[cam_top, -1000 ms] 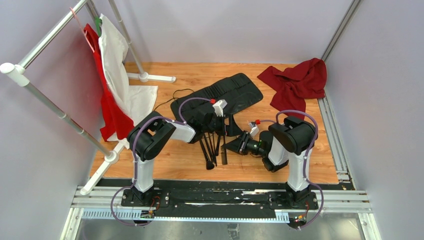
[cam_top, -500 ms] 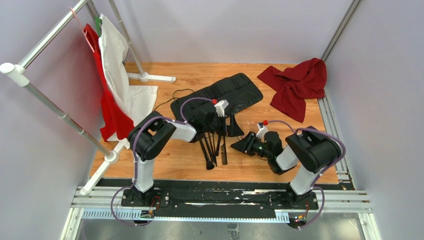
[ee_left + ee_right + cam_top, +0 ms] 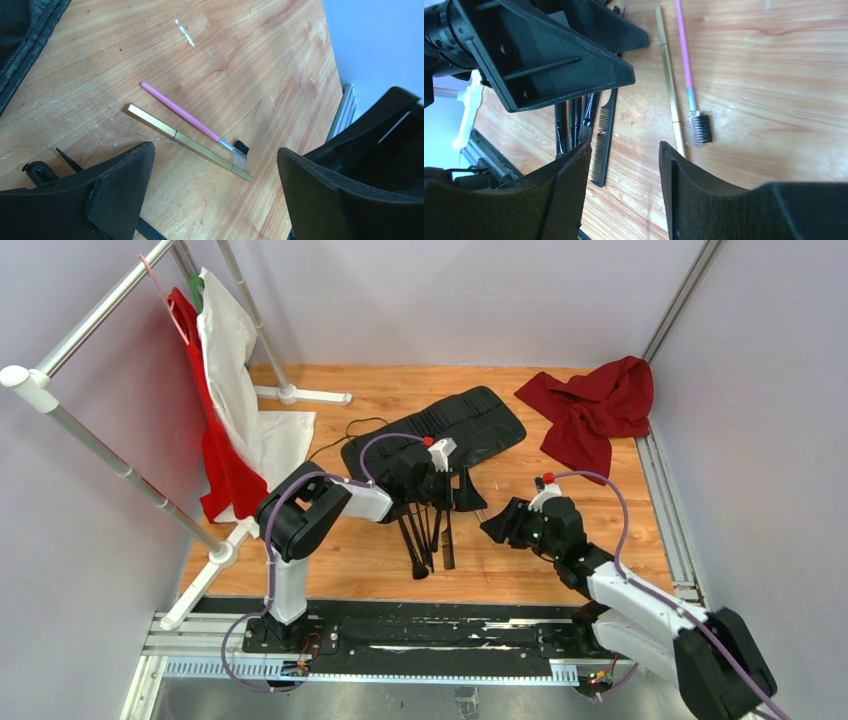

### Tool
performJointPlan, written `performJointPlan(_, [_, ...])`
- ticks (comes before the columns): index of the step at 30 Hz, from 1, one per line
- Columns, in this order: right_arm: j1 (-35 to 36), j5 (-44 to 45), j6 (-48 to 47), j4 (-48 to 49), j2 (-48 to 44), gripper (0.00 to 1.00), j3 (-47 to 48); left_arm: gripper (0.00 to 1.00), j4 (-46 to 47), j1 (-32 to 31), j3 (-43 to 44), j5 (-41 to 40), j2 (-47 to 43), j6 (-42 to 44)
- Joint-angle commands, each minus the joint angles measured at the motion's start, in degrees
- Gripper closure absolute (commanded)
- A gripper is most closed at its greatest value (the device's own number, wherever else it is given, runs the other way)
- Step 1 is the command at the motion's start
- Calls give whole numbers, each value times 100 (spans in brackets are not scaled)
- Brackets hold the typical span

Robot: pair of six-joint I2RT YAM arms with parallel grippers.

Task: Organize the makeup
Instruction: Pick up the makeup brush from the center of the board.

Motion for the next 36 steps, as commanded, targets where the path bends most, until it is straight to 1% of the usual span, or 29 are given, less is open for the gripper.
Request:
performJointPlan(1, [84, 660, -609, -2055, -780, 47, 329, 2, -81, 32, 127, -28, -98, 38])
performJointPlan(9, [187, 999, -986, -3659, -1669, 46, 725, 2, -217, 32, 124, -95, -360, 100])
performJointPlan(16, [426, 1301, -1062, -4673, -2323, 45, 957, 2, -430, 32, 45, -239, -751, 212])
performJointPlan(20, [615, 1414, -1012, -5090, -2570, 45, 1085, 2, -475, 32, -45, -301, -979, 214])
performJointPlan(24, [991, 1730, -887, -5460, -2722, 45, 1187, 2, -560, 32, -127, -383, -1164, 255])
performJointPlan(36, [2209, 2407, -230, -6005, -2793, 43, 1264, 2, -1082, 32, -226, -754, -1743, 526])
